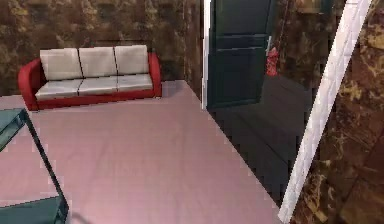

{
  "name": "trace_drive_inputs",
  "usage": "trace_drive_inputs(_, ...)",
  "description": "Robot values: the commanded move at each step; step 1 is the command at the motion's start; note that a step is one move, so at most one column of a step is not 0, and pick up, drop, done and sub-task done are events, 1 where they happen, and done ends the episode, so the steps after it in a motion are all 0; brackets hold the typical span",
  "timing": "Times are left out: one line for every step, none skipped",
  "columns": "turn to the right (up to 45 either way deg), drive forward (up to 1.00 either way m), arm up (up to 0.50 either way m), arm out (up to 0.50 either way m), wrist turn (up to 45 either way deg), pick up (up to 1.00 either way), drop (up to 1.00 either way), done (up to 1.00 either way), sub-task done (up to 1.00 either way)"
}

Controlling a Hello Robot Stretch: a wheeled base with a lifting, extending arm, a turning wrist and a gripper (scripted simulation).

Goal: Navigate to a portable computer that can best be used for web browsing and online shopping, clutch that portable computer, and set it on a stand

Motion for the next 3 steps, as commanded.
trace_drive_inputs(0.0,1.0,0.0,0.0,0.0,0.0,0.0,0.0,0.0)
trace_drive_inputs(-15.0,0.0,0.0,0.0,0.0,0.0,0.0,0.0,0.0)
trace_drive_inputs(0.0,0.1,0.0,0.0,0.0,0.0,0.0,0.0,0.0)
